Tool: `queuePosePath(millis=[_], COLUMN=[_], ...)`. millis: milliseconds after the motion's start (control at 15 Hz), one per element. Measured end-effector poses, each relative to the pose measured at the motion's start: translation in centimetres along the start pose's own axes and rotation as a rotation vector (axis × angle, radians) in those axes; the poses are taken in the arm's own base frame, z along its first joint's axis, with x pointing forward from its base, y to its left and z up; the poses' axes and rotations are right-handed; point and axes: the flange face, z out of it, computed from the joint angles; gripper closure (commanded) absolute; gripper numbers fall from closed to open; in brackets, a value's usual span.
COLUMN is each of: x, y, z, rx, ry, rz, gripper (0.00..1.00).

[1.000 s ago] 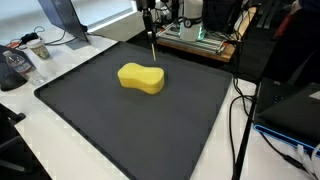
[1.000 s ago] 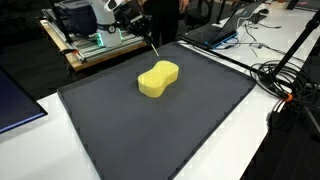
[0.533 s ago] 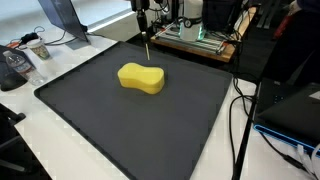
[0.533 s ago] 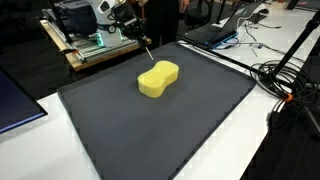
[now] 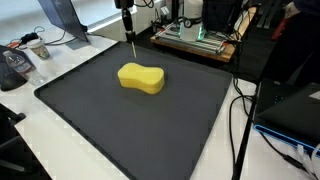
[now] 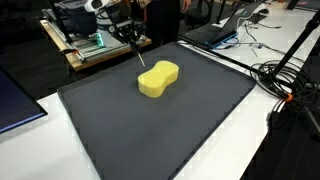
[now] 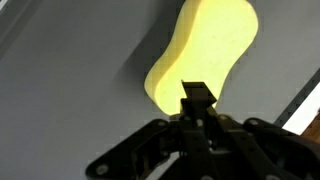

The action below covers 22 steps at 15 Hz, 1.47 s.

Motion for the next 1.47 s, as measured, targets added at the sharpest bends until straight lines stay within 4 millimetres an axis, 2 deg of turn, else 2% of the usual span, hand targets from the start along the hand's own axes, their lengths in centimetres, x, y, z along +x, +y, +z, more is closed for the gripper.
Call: queuePosePath(millis=[133,200,400,600,667,933,1267,1467], x=[2.0,2.9,5.3,5.6,5.6,5.8,8.5,10.7], y=[-0.2,-0.3,-0.7,-0.8,-0.7,-0.9,-3.0,-4.1], z=[-0.6,-1.1,-2.3,-2.2,-2.1,-2.1,-2.3,-1.2], rx=[-0.044,-0.062,-0.09,-0.094,-0.096,-0.095,-0.097,-0.112], ry=[-0.002,-0.003,0.0,-0.003,-0.004,-0.002,0.006,-0.011], rz=[-0.02,-0.025,-0.03,-0.03,-0.029,-0.034,-0.065,-0.091], gripper=[0.97,0.87,0.87,0.87,0.97,0.97,0.97,0.97])
